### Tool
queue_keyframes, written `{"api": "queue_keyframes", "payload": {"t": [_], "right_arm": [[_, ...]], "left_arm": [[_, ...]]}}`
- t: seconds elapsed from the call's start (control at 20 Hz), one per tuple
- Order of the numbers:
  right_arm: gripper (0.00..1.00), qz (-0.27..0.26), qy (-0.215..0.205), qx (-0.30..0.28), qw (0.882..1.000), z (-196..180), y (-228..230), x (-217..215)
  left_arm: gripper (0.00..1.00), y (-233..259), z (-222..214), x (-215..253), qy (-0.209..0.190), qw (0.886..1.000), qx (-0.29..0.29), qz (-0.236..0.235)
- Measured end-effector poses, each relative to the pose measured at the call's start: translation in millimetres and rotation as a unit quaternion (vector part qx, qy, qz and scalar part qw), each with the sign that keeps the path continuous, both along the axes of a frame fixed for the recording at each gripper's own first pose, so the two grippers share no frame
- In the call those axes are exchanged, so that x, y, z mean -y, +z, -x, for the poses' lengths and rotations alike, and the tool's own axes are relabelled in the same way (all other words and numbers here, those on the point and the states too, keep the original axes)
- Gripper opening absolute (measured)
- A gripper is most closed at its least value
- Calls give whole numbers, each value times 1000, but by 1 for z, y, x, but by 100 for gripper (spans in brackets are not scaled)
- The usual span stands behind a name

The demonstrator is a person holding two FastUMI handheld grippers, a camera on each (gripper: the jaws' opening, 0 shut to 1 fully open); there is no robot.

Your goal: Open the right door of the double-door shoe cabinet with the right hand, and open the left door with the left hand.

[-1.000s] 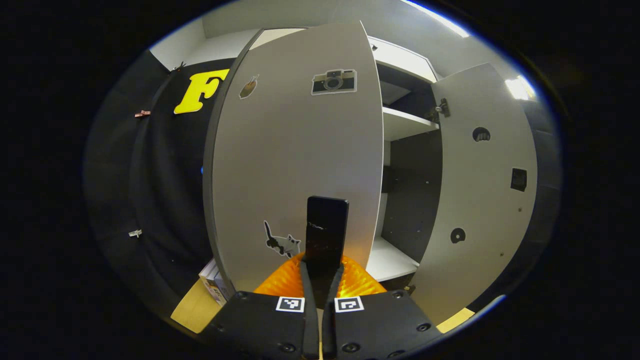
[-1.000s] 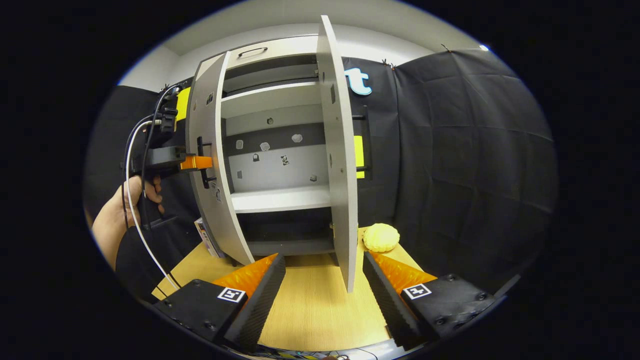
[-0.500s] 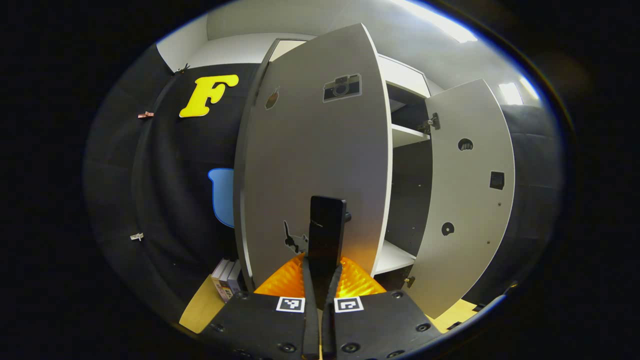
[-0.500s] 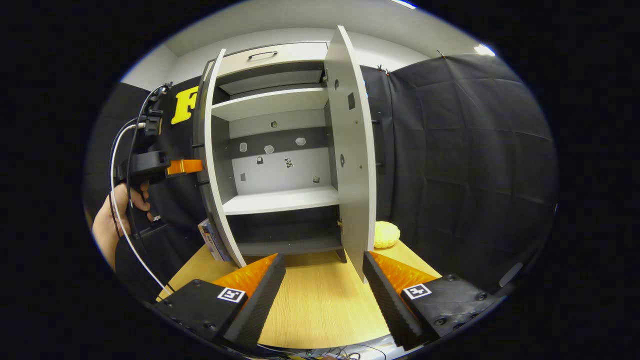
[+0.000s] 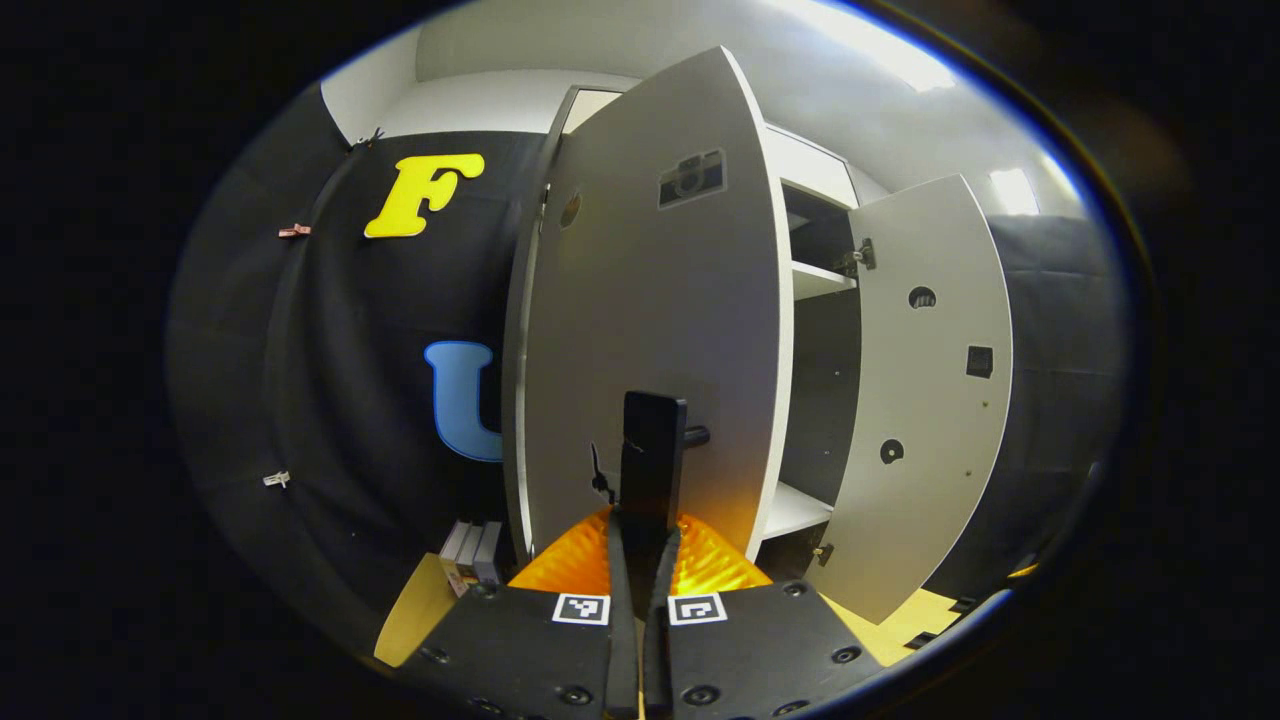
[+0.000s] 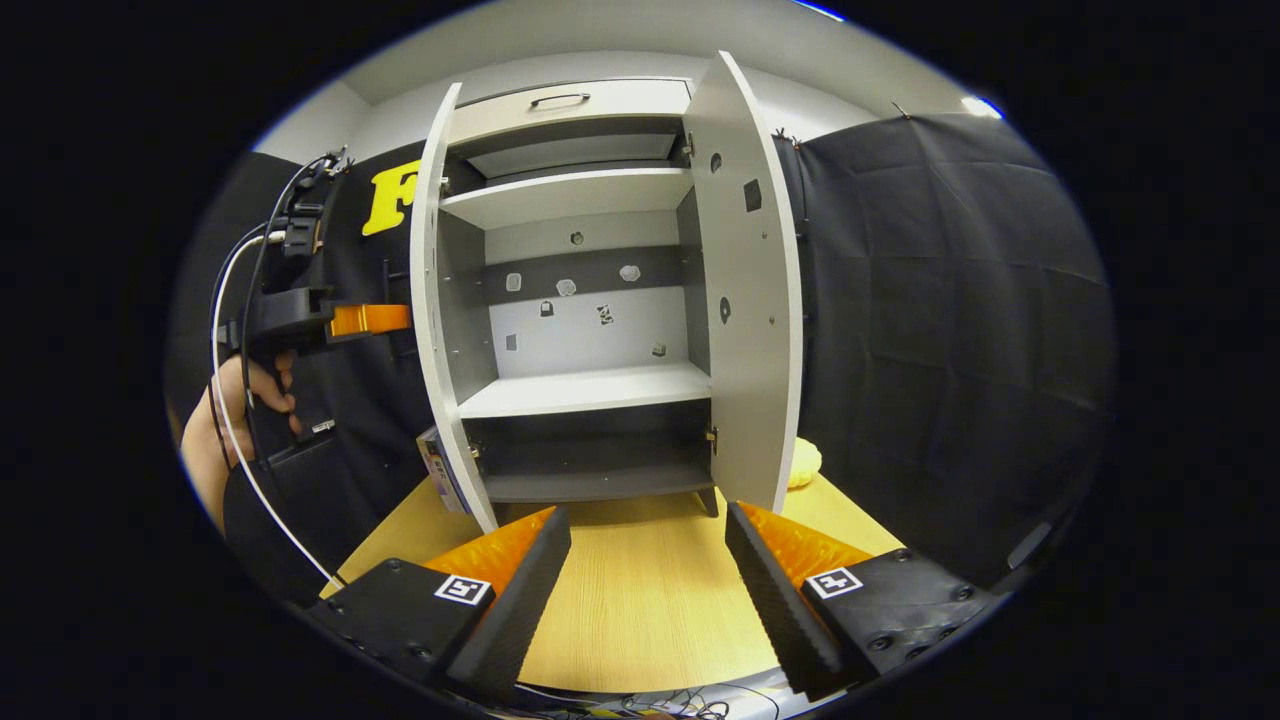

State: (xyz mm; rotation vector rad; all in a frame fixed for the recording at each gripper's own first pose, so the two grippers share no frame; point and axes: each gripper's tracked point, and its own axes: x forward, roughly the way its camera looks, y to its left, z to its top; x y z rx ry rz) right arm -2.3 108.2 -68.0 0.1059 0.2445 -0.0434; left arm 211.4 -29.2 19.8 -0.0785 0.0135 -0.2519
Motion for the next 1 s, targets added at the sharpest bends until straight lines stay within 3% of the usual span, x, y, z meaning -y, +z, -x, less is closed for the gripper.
{"api": "queue_keyframes", "payload": {"t": [0.4, 0.6, 0.8, 0.85, 1.0], "right_arm": [[98, -1, 7, -3, 1000, -4, -5, -14], [99, 25, 8, 3, 1000, -21, 1, -1], [99, 32, -13, 28, 999, -32, 18, 15], [99, 33, -17, 31, 999, -31, 19, 16], [99, 53, -28, 31, 998, -30, 20, 28]], "left_arm": [[7, 0, 5, -22, 24, 1000, 1, -11], [7, 1, 5, -43, 34, 999, 1, -23], [3, -3, 4, -78, 89, 996, 1, -17], [7, -4, 3, -90, 104, 994, 0, -16], [5, -3, 10, -75, 66, 997, -11, 42]]}}
